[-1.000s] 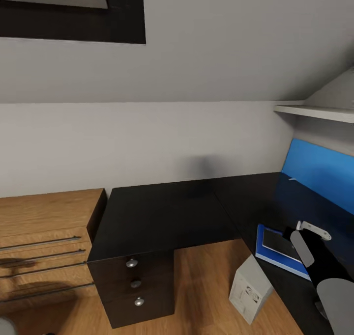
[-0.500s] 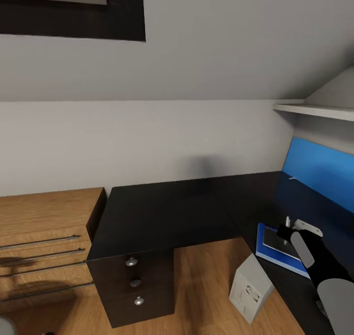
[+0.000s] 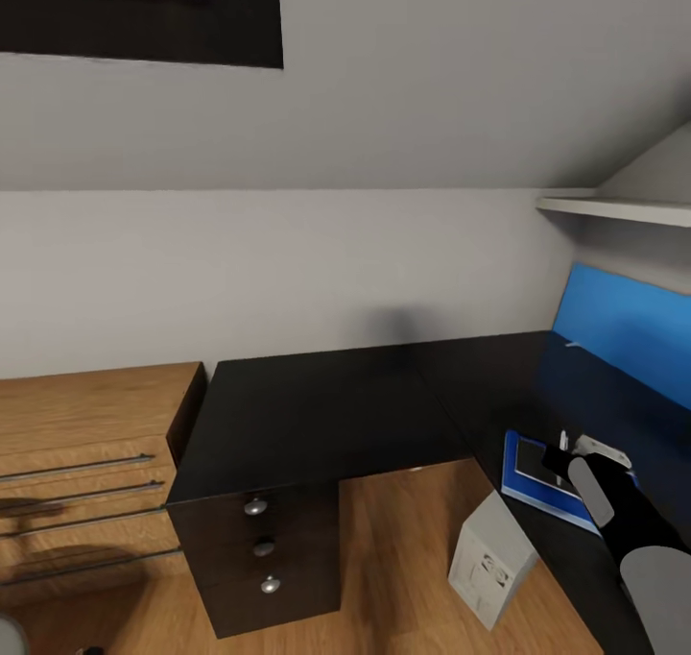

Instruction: In the bedroom, organize the workspace by keeping the computer under the desk, ensuring the monitor is on the desk, placing the keyboard on the desk next to the monitor, placing the mouse on the desk next to the keyboard, moving the folder from the swivel chair onto the desk next to the mouse, stacking the notebook on top of the folder with the pen on top of the notebook, and positioning the swivel chair next to the desk.

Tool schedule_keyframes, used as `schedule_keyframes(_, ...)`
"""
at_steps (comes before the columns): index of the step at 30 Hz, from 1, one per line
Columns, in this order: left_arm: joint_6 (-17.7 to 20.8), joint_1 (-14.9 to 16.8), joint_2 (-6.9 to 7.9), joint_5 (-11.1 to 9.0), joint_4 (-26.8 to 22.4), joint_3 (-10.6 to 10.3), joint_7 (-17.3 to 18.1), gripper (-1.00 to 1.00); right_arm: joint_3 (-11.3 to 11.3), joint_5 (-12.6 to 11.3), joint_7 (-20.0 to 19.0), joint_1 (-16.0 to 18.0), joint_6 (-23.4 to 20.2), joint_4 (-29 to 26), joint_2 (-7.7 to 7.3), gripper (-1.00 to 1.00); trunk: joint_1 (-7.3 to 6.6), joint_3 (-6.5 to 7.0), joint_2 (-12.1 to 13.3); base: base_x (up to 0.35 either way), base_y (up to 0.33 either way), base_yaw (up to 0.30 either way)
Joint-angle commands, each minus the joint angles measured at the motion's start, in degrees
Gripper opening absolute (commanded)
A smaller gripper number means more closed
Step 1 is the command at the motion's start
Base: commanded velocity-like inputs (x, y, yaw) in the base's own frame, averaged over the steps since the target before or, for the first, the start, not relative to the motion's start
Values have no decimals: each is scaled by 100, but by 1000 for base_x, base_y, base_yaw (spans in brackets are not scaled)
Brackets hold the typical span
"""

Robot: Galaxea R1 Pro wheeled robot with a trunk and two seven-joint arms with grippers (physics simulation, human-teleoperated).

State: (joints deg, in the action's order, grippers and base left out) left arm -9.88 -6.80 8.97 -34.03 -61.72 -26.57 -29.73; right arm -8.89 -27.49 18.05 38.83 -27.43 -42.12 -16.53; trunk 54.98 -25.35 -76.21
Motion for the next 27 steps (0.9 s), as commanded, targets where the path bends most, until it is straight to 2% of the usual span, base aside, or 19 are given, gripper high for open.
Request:
schedule_keyframes(1,-40,4,6,-60,-7,-24,-25,100,2,-58,37,2,-15,-8,-1,-100,23,-24,-45,0,0,0)
schedule_keyframes(11,-41,3,-97,-53,2,-16,-24,100,2,175,49,2,-9,1,9,-100,243,-203,-446,0,0,0)
schedule_keyframes(25,-49,4,-106,-51,2,-11,-16,100,36,185,49,2,25,-4,27,-100,243,-203,-446,0,0,0)
schedule_keyframes(27,-50,4,-106,-48,2,-15,-16,100,37,273,49,2,27,-5,27,-100,287,-239,-526,0,0,0)
